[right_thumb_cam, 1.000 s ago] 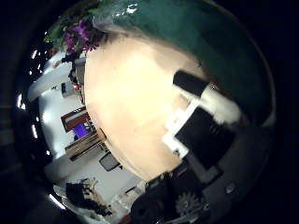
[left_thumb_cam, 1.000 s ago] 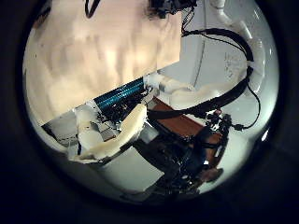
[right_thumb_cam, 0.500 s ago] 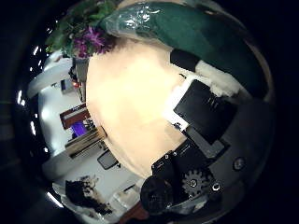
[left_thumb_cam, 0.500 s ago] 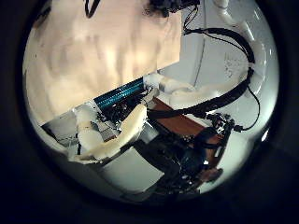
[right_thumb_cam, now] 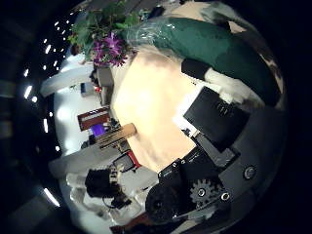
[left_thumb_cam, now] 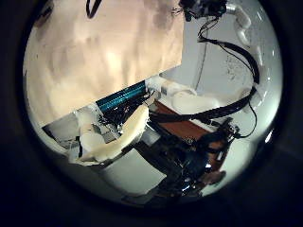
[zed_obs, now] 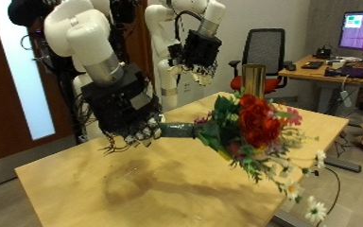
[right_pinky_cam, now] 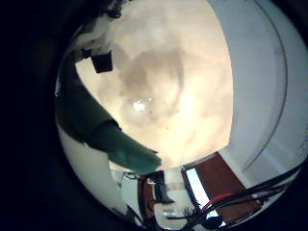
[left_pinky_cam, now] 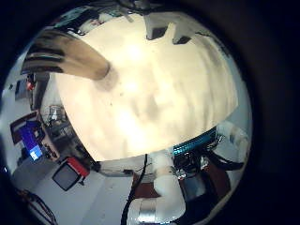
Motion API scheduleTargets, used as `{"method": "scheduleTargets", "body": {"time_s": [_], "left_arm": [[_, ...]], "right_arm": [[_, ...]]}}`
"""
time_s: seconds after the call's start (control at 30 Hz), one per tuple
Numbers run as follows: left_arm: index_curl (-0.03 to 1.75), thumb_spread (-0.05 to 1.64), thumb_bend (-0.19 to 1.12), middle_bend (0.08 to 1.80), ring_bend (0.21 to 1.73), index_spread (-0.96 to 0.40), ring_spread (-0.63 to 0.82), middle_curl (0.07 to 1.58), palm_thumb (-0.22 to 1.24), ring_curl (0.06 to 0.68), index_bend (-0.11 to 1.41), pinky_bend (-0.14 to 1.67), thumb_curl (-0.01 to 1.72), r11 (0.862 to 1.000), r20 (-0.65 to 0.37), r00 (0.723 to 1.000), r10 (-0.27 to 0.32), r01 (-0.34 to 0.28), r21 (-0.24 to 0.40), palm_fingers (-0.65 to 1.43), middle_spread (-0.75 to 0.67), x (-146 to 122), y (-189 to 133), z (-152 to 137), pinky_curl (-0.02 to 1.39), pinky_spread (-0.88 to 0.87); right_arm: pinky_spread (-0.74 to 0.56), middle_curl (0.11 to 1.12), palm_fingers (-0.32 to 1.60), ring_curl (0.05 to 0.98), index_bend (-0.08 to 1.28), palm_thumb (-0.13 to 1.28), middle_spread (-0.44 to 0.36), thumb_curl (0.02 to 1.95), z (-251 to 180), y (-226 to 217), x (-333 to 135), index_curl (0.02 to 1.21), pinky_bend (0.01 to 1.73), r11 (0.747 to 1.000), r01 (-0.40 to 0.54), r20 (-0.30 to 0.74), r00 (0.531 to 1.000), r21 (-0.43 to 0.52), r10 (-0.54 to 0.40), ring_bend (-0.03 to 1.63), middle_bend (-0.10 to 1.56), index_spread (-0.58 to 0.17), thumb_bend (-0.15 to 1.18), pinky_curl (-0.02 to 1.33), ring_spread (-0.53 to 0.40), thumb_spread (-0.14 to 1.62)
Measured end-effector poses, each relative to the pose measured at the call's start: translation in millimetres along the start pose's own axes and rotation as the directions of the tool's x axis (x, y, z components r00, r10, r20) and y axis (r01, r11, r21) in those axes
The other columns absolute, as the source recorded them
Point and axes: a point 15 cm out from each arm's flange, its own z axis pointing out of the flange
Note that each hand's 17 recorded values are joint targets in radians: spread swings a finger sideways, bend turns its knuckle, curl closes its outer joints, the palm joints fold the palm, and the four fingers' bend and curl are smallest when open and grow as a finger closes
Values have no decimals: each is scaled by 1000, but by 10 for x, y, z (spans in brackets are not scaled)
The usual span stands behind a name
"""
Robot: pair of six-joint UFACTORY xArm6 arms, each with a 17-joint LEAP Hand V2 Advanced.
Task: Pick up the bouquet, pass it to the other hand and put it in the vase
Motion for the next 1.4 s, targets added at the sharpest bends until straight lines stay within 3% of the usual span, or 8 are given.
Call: {"method": "scheduleTargets", "body": {"time_s": [0.37,0.63,0.7,0.93,1.03,1.17,1.3,1.4], "left_arm": [[306,964,-28,324,472,131,411,371,413,193,176,195,302,994,-148,989,-6,22,107,262,147,92,-94,-301,310,449],[325,964,-34,339,476,127,374,378,339,188,176,191,289,971,-348,936,52,34,237,297,115,200,-185,-659,293,418],[327,961,-34,341,478,127,366,379,324,187,171,192,288,961,-399,914,78,37,272,302,116,257,-214,-760,291,404],[325,929,-36,313,513,157,342,374,262,185,164,206,286,929,-543,821,175,45,367,291,142,388,-254,-1053,294,371],[320,915,-33,302,525,172,351,371,247,186,160,214,290,921,-606,764,220,41,387,279,176,501,-270,-1142,297,370],[308,887,-33,289,544,195,356,366,232,186,158,232,297,906,-698,658,281,58,420,262,216,599,-292,-1316,302,370],[300,862,-33,285,561,208,373,365,233,185,154,246,305,911,-760,577,301,61,407,248,242,624,-321,-1384,306,369],[298,854,-35,280,570,219,384,363,233,185,159,249,309,915,-771,558,306,50,400,236,261,638,-317,-1388,306,371]], "right_arm": [[-190,753,1111,599,1032,1227,-139,872,-652,563,-602,983,1356,975,198,186,959,99,-214,1460,1321,-271,-11,682,-180,513],[-197,758,1111,602,1037,1214,-139,911,-725,915,-901,991,1295,907,392,342,840,155,-422,1456,1326,-268,-20,744,-180,396],[-200,759,1114,603,1040,1207,-139,916,-698,1013,-981,994,1282,882,441,403,786,167,-469,1455,1327,-268,-20,761,-180,364],[-212,763,1114,609,1045,1188,-139,931,-573,1179,-1067,998,1234,832,506,527,655,228,-542,1457,1332,-266,-21,827,-183,285],[-217,768,1112,611,1046,1186,-141,935,-474,1281,-1073,998,1217,810,540,559,609,228,-563,1457,1328,-265,-20,856,-184,265],[-224,771,1112,613,1054,1185,-141,937,-303,1479,-1262,1002,1193,777,599,615,543,193,-572,1456,1326,-267,-18,889,-184,249],[-230,772,1115,614,1052,1186,-138,939,-164,1645,-1465,1004,1173,744,645,644,495,178,-583,1454,1326,-267,-19,918,-184,247],[-230,773,1116,614,1051,1186,-135,940,-13,1788,-1601,1004,1161,726,671,663,475,154,-579,1453,1325,-267,-19,936,-185,246]]}}
